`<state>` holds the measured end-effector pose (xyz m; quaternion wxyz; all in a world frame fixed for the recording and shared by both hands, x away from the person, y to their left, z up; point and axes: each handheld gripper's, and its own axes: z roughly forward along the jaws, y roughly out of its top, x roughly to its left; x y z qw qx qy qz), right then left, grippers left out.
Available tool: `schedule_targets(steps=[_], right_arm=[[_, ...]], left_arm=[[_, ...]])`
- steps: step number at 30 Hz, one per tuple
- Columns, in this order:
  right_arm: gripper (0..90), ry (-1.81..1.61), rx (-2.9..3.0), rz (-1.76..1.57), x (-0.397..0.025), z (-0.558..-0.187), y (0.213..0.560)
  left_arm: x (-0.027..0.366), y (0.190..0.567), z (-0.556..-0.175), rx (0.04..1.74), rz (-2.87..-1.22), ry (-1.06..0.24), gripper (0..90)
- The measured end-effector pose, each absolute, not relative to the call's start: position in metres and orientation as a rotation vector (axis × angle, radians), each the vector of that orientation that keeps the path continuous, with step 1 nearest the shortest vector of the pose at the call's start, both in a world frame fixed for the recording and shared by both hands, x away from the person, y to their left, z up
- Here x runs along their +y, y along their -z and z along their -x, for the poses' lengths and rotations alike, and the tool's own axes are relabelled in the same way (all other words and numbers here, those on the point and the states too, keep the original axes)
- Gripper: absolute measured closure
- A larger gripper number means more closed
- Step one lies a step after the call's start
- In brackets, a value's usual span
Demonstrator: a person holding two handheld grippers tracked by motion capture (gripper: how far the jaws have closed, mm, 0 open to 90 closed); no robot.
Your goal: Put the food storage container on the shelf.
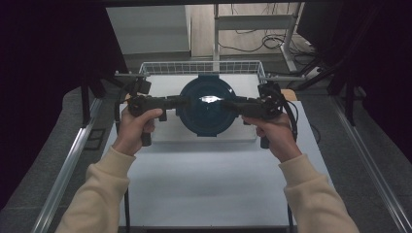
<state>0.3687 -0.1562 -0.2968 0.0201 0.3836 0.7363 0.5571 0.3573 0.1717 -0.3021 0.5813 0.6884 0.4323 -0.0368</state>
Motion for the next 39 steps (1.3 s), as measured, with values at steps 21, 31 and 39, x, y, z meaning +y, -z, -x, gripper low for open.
schedule_targets(steps=[21,31,39], right_arm=[[37.2,-1.717,2.325,-1.212,-0.153,-0.443,0.278],[37.2,-1.672,2.347,-1.298,-0.15,-0.473,0.296],[36.4,-1.776,2.251,-1.482,-0.152,-0.491,0.308]], left_arm=[[0.172,0.287,-0.427,1.065,-1.616,0.114,44.5],[0.175,0.309,-0.46,1.102,-1.61,0.163,43.4],[0.175,0.321,-0.476,1.172,-1.534,0.227,42.8]])
